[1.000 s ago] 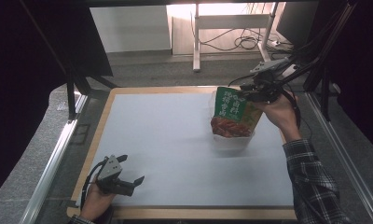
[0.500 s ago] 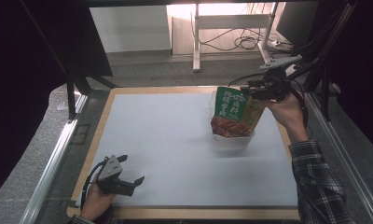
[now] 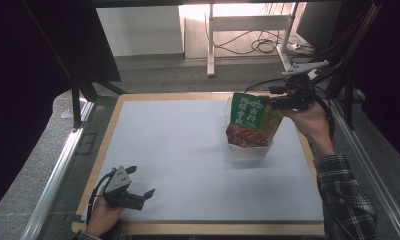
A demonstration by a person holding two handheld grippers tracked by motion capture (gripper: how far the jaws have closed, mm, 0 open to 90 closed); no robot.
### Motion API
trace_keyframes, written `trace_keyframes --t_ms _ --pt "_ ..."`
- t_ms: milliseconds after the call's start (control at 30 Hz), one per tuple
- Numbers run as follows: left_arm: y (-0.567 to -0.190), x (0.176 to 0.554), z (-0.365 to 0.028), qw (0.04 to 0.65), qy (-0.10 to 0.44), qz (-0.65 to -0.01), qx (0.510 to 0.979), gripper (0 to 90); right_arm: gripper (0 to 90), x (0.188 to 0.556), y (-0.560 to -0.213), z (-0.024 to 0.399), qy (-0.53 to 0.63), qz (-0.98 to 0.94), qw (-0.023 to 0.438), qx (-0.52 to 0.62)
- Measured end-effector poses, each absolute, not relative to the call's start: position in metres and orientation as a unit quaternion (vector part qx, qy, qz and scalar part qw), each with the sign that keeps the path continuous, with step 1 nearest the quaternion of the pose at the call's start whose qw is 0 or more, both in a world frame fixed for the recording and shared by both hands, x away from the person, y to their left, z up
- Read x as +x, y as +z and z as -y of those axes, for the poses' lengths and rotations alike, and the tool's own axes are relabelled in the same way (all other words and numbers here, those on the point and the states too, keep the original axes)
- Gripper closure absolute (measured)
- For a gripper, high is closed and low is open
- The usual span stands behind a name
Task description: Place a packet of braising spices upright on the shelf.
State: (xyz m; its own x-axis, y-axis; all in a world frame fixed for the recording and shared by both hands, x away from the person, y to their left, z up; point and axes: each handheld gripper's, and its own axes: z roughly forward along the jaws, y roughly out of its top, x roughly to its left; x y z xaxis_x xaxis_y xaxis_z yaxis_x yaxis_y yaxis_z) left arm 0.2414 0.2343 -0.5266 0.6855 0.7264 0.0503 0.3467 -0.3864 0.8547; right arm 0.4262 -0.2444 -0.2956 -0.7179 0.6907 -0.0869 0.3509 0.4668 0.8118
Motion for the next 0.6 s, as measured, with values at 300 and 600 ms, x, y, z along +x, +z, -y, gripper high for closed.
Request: trace_keyframes --t_ms 300,600 --pt "-0.526 0.242 -0.234 0.441 0.212 -0.335 0.805 0.0 36.7 0.417 -0.299 0.251 0.419 -0.823 0.207 0.322" --pt "-0.526 0.242 -0.234 0.440 0.212 -0.336 0.806 0.0 29.7 0.407 -0.302 0.257 0.433 -0.816 0.199 0.327"
